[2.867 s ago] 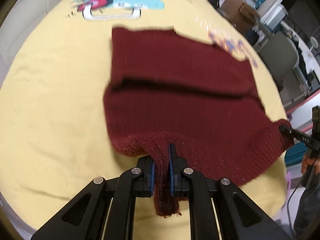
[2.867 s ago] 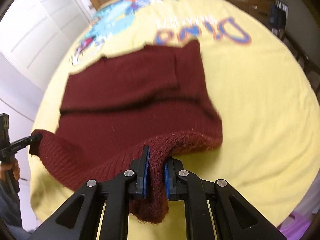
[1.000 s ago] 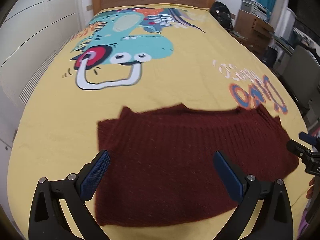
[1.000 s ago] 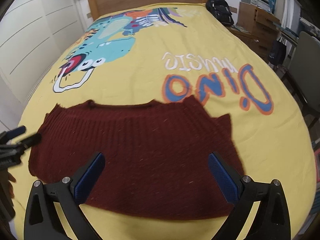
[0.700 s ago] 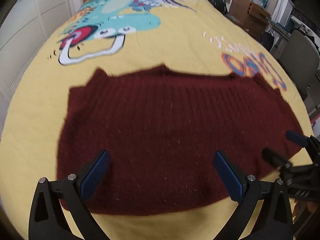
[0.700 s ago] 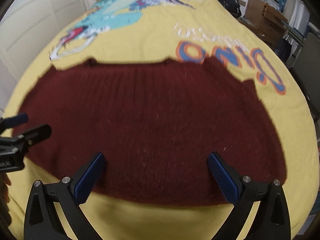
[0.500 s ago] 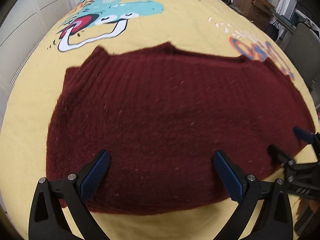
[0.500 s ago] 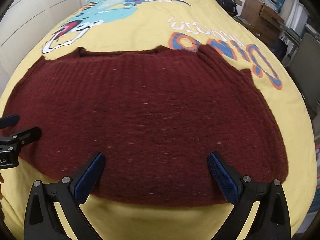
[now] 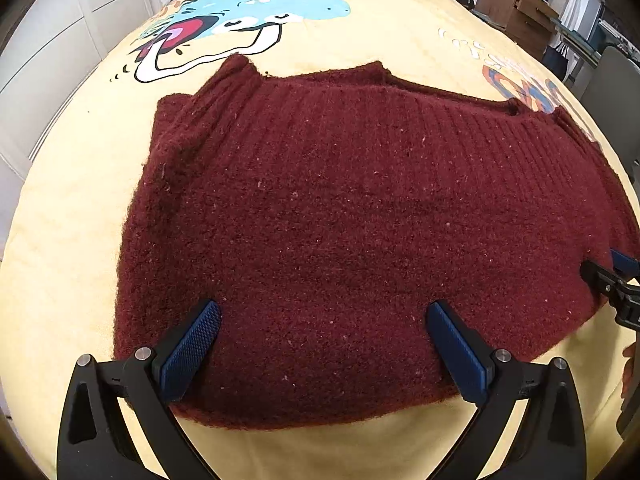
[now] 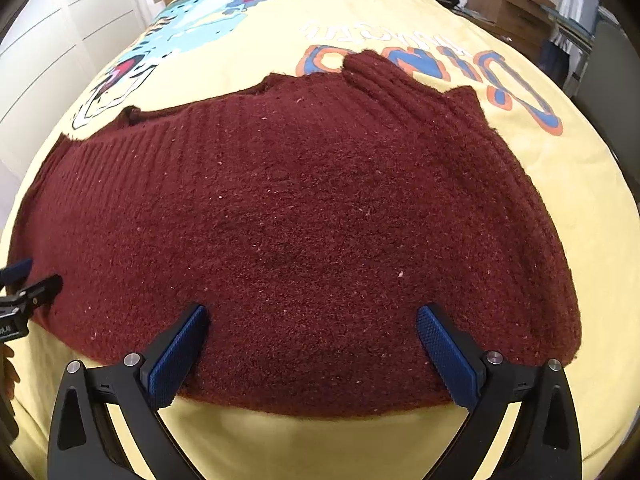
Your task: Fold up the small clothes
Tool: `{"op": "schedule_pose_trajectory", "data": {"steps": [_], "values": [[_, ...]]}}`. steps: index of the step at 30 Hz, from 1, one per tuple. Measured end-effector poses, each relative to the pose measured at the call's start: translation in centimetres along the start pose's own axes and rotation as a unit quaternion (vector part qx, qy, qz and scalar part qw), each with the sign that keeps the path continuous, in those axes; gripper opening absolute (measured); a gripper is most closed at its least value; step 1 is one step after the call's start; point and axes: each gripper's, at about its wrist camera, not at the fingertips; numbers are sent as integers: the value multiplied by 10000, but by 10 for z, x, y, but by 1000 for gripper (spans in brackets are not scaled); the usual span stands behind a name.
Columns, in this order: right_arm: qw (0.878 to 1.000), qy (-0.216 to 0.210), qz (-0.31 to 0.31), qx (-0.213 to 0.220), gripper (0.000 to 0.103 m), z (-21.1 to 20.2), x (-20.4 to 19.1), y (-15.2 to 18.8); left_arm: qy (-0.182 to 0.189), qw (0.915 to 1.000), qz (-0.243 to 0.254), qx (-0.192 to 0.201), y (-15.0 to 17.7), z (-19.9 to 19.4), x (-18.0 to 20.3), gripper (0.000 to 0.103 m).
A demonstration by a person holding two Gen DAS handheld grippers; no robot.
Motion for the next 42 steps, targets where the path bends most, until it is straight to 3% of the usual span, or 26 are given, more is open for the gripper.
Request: {"op": "schedule_pose_trajectory", "data": {"steps": [11, 18, 23, 28, 33, 36, 40, 42], "values": [[9999, 35, -161, -10, 103, -14, -12, -14, 168, 9998, 64, -41, -2, -6, -1, 102], [9988, -74, -274, 411, 103, -61, -21, -27, 247, 9996, -84, -48, -16, -32, -14, 102], [9979, -75, -224, 599, 103, -88, -19, -34, 232, 9995, -220, -41, -24, -46, -45, 102], [9985, 76, -135, 527, 103, -98, -9, -28, 328, 9956, -842, -259, -23, -33, -88, 102], [9989, 305, -71, 356, 103, -98, 11, -13, 867, 9828, -1527, -565, -17, -6, -108, 101], [9988, 389, 55, 276, 103, -98, 23, -4, 891, 9819, -1466, -799, -14, 14, -105, 101], [9985, 433, 247, 232, 103, -100, 37, 3, 992, 9815, -1456, -753, -13, 21, -100, 101], [9982, 438, 347, 215, 103, -101, 43, 6, 1051, 9809, -1440, -782, -14, 21, -99, 93]]}}
Point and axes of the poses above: each gripper's, at about its wrist camera, not at the fingertips, and z roughly the way its jaws point, x to its right, y to its underside, and after that the axes turned 8 degrees about x, right-handed
